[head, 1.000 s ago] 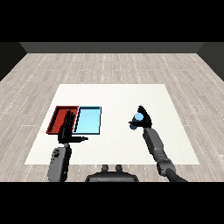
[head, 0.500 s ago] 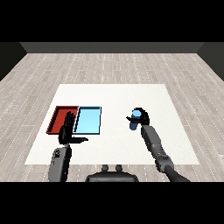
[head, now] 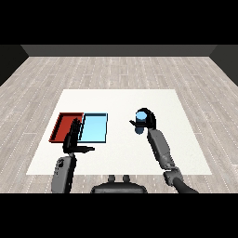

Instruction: Pick the blue can and put it in the blue box

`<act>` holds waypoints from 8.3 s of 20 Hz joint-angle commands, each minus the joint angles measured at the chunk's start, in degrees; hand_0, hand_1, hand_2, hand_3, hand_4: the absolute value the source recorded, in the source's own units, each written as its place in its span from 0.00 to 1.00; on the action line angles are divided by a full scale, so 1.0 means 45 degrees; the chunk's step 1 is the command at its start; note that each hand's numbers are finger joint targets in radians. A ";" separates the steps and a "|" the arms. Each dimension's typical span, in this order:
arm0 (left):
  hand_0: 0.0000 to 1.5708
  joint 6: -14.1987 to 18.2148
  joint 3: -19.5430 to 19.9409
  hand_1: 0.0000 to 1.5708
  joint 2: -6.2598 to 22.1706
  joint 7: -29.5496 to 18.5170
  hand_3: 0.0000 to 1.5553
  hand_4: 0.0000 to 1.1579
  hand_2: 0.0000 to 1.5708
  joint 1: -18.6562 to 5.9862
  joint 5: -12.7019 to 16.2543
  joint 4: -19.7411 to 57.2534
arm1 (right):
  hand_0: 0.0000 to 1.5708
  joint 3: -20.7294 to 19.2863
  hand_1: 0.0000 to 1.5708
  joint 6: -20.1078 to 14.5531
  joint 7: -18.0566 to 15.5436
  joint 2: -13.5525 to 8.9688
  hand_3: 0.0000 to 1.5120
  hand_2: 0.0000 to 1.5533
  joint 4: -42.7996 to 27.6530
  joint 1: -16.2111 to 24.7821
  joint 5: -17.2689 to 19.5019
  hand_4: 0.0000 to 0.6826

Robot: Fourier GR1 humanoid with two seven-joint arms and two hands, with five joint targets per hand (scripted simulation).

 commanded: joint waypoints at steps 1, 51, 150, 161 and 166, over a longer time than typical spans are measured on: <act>0.00 -0.0014 -0.0280 0.00 -0.0206 0.0750 0.00 0.00 0.00 -0.0415 0.0195 -0.0269 | 0.91 0.0588 0.91 -0.0160 0.0523 0.0168 0.95 0.94 -0.1623 0.0230 0.0284 0.93; 0.00 0.4434 -0.6305 0.00 -0.0816 0.0875 0.00 0.00 0.00 -0.4441 0.2516 0.5115 | 0.91 0.5065 0.91 -0.1991 0.2491 0.0777 0.94 0.94 -0.6554 0.1791 0.0571 0.92; 1.00 0.7558 -0.3620 1.00 0.1961 -0.0343 0.94 0.89 0.99 -1.0469 0.0914 1.7758 | 0.00 0.2076 0.00 0.0344 0.0738 -0.1118 0.00 0.00 -0.9374 0.5358 -0.3430 0.00; 0.70 0.8234 -0.2058 0.70 0.0937 0.0243 0.62 0.44 0.69 -1.0540 0.1927 1.9594 | 0.00 0.1627 0.00 0.0653 0.0200 -0.0958 0.00 0.00 -0.8799 0.5456 -0.3586 0.00; 0.00 0.8069 -0.3060 0.00 0.1421 0.1307 0.00 0.00 0.00 -1.0853 0.0791 2.0245 | 0.00 0.0836 0.00 0.1055 0.1346 -0.1839 0.00 0.00 -0.9662 0.5127 -0.4376 0.00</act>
